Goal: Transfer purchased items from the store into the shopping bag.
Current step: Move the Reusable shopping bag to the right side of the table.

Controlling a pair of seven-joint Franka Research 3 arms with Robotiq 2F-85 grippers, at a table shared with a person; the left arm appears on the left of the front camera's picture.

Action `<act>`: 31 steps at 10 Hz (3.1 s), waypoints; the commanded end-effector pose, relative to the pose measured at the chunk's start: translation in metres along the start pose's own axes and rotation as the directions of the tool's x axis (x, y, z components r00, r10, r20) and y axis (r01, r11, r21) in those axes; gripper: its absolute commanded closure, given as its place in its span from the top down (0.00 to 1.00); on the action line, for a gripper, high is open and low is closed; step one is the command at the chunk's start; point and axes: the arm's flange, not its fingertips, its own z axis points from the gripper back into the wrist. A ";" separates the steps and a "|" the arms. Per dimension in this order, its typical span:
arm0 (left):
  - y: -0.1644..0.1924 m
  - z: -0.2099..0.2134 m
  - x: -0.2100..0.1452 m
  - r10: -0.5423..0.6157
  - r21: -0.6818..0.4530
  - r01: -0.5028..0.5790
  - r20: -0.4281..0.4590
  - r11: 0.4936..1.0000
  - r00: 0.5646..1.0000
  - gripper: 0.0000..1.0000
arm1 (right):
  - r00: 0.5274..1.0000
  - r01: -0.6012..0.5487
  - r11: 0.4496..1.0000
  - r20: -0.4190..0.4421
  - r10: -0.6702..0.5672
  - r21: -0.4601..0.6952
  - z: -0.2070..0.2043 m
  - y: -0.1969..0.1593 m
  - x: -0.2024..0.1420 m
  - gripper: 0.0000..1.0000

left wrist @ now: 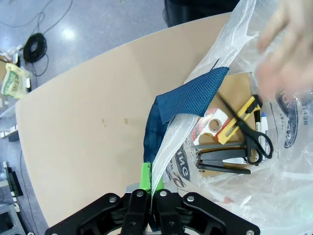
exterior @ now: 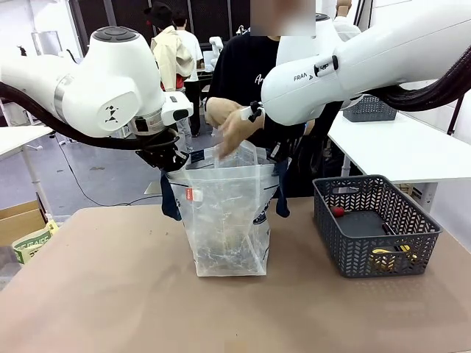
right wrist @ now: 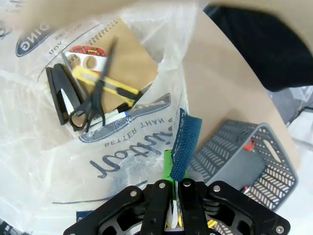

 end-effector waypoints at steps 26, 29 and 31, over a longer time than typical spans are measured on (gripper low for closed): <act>0.002 0.001 0.000 0.000 0.004 0.000 0.003 1.000 1.000 0.00 | 1.000 0.000 1.000 0.000 0.000 -0.001 0.001 -0.001 -0.001 0.00; 0.002 0.001 0.000 0.000 0.004 0.000 0.003 1.000 1.000 0.00 | 1.000 0.000 1.000 0.000 0.000 -0.001 0.001 -0.001 -0.001 0.00; 0.002 0.001 0.000 0.000 0.004 0.000 0.003 1.000 1.000 0.00 | 1.000 0.000 1.000 0.000 0.000 -0.001 0.001 -0.001 -0.001 0.00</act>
